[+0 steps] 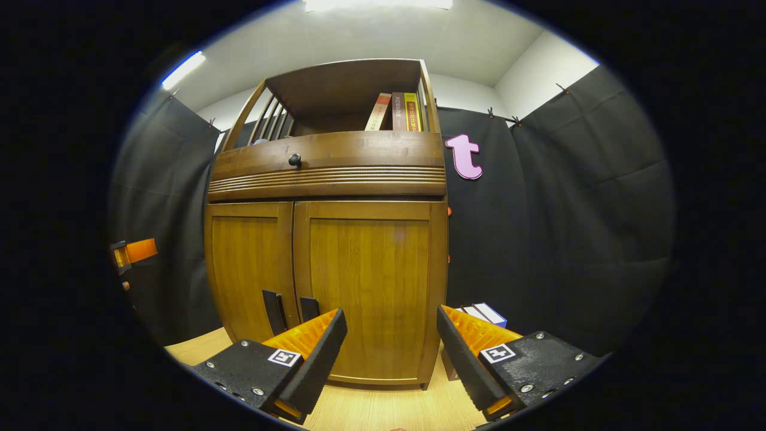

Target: Open the right door of the double-door shoe cabinet with the right hand, and open the left door with the left hand.

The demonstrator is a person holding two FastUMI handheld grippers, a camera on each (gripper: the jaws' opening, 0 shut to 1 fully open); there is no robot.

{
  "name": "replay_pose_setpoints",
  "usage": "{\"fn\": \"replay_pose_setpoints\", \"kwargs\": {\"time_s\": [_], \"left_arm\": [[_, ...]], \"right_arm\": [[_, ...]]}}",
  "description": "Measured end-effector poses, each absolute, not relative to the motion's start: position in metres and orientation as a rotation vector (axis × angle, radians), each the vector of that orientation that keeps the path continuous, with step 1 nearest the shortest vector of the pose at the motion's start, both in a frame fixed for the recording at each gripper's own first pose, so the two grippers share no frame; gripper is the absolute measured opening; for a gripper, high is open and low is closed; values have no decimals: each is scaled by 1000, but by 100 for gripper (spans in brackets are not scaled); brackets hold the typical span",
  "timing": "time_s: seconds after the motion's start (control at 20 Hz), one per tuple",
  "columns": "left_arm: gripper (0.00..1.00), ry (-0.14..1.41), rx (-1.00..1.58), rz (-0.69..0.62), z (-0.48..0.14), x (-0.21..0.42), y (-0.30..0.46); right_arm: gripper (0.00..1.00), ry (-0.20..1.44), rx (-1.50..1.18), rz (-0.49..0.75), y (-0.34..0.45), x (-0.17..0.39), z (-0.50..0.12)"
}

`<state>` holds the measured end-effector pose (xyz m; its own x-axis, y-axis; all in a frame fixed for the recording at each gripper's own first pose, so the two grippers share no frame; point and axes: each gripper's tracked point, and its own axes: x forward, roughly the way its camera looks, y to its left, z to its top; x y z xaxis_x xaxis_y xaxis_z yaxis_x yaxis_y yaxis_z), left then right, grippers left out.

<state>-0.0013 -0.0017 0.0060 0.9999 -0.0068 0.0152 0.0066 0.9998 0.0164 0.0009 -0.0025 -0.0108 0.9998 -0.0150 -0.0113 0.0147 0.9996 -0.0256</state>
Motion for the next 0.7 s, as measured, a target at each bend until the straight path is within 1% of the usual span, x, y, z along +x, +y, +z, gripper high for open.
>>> {"fn": "replay_pose_setpoints", "kwargs": {"time_s": [0.25,0.3,0.4,0.5,0.7], "left_arm": [[94,-13,25,0,5,0,-1],[96,-13,24,2,5,0,-1],[94,-12,24,4,4,0,-1],[96,-8,22,-1,2,2,-1],[94,-3,23,-2,-1,4,2]], "right_arm": [[94,18,-20,1,9,8,-22],[94,19,-19,5,12,11,-25],[94,32,-16,24,23,15,-33],[94,39,-4,49,37,21,-39],[94,51,5,82,63,31,-52]]}}
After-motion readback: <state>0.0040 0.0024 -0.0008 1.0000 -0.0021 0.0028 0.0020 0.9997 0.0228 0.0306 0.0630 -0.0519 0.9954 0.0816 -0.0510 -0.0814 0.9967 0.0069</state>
